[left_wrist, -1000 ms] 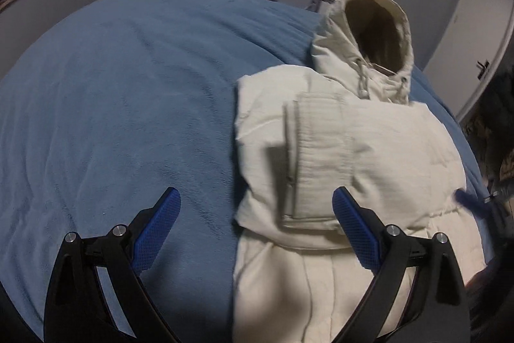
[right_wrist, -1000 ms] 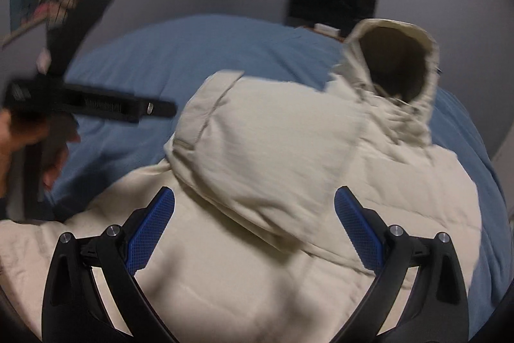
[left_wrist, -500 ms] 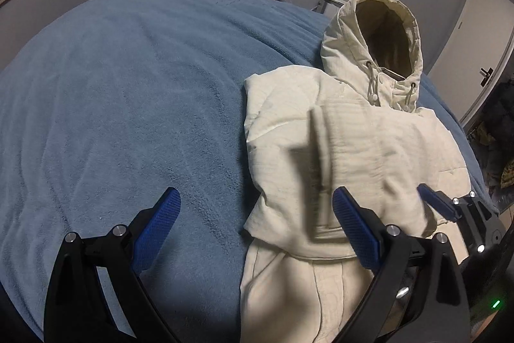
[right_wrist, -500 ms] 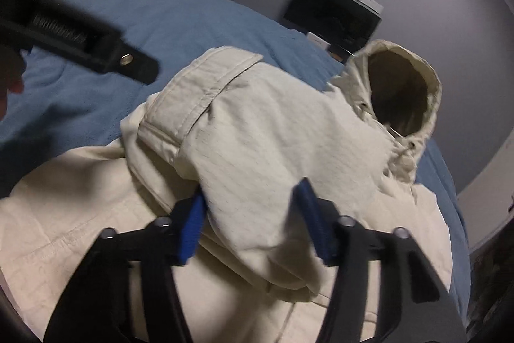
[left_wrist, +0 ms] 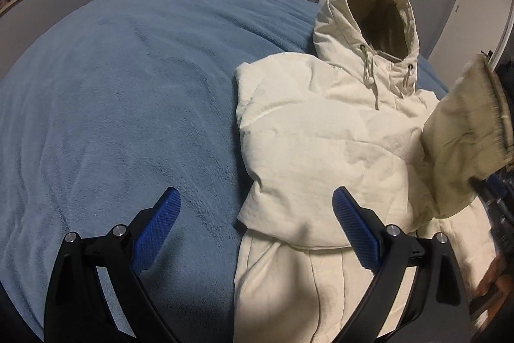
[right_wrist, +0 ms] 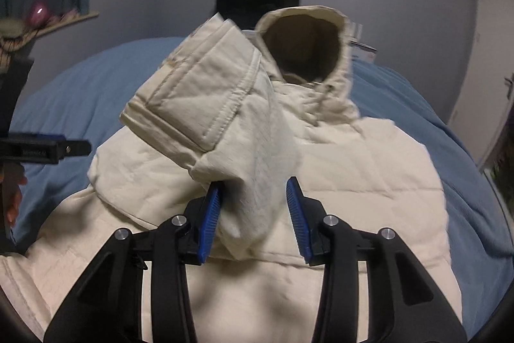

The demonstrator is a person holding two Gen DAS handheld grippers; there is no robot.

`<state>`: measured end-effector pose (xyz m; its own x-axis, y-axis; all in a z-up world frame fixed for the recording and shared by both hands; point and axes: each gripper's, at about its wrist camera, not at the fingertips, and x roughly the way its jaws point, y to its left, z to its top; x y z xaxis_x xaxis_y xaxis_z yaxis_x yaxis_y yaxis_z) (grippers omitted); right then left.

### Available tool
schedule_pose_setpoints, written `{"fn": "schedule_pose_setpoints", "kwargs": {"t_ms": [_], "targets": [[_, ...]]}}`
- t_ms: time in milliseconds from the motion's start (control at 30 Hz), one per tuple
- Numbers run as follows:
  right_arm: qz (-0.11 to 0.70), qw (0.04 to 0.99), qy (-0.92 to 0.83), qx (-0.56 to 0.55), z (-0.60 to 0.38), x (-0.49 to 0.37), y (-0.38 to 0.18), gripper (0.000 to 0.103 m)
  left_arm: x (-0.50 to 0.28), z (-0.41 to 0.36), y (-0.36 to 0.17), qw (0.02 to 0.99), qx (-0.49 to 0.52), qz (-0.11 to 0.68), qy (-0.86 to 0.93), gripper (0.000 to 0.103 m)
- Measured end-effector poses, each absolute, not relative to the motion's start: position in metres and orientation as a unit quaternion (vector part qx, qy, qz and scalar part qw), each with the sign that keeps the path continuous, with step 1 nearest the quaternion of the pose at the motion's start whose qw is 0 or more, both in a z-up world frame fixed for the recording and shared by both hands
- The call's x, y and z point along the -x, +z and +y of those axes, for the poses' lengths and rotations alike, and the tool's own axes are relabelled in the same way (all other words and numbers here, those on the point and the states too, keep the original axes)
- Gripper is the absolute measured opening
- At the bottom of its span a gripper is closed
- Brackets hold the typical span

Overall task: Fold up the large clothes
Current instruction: 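Fold the cuff back toward the hem with the right tool, release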

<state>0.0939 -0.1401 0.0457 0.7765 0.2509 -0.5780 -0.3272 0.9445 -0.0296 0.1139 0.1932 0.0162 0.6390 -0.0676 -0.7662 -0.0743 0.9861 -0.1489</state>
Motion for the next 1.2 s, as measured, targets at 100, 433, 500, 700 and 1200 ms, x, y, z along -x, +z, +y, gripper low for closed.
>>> {"fn": "schedule_pose_setpoints", "kwargs": {"t_ms": [100,433,500,700,1200], "targets": [[0.307,0.940,0.140,0.053,-0.164,-0.092,0.045,0.038,-0.114,0.193,0.016,0.902,0.082,0.425,0.000,0.092],[0.380,0.917,0.121,-0.003,-0.239,-0.112,0.012,0.063,-0.114,0.184,0.011,0.899,0.067,0.434,-0.005,0.092],[0.392,0.910,0.132,-0.020,-0.252,-0.113,0.008,0.067,-0.114,0.184,0.011,0.898,0.066,0.434,-0.006,0.092],[0.405,0.892,0.191,-0.056,-0.277,-0.104,0.005,0.073,-0.115,0.185,0.009,0.896,0.069,0.438,-0.002,0.092],[0.399,0.889,0.166,-0.149,-0.311,-0.101,0.015,0.013,-0.113,0.175,0.007,0.896,0.041,0.442,-0.003,0.092]]}}
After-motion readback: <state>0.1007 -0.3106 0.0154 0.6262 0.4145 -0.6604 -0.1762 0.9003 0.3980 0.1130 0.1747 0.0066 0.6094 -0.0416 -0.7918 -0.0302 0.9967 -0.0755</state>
